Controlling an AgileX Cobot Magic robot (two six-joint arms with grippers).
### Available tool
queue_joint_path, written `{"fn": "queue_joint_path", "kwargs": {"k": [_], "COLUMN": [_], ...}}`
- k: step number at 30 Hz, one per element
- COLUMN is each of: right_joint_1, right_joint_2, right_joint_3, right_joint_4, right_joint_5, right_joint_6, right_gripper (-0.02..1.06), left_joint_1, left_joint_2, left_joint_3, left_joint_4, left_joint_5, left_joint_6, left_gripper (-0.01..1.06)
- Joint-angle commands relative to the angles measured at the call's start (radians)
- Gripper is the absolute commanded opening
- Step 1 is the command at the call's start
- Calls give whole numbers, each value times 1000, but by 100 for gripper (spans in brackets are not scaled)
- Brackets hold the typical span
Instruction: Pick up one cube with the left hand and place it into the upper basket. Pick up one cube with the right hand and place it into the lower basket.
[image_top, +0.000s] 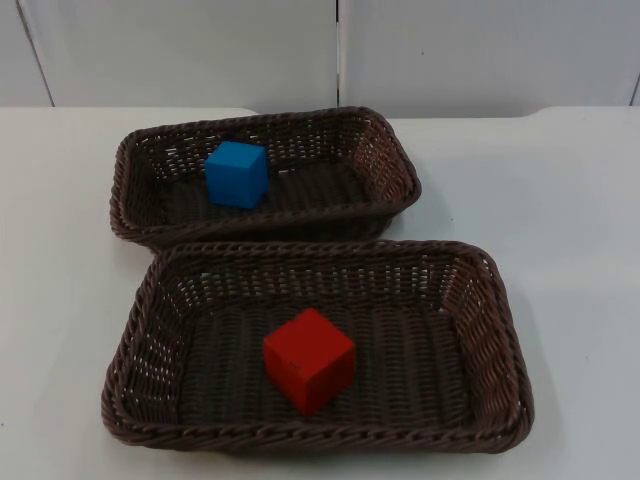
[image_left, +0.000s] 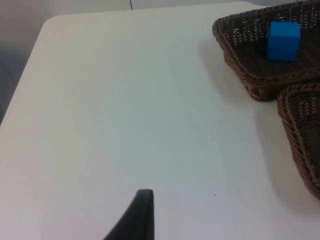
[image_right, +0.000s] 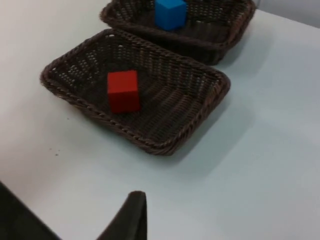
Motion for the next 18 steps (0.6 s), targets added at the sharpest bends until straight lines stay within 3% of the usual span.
{"fn": "queue_joint_path", "kwargs": {"k": [1,5,18], "right_joint_1": [-31,-103,-168], "right_joint_2": [-3,-3,-3], "right_joint_3": [1,1,1], "right_joint_4": [2,2,2], "right_joint_5": [-4,-4,-4], "right_joint_6": [8,8,8], "right_gripper": [105,105,105], "left_joint_1": [1,1,1], "left_joint_2": [-4,-4,-4], "left_joint_3": [5,5,5], "left_joint_4": [4,4,4], "left_joint_5": [-11,-11,-11], "left_joint_6": [-6,-6,-6], "left_gripper": [105,105,105]}}
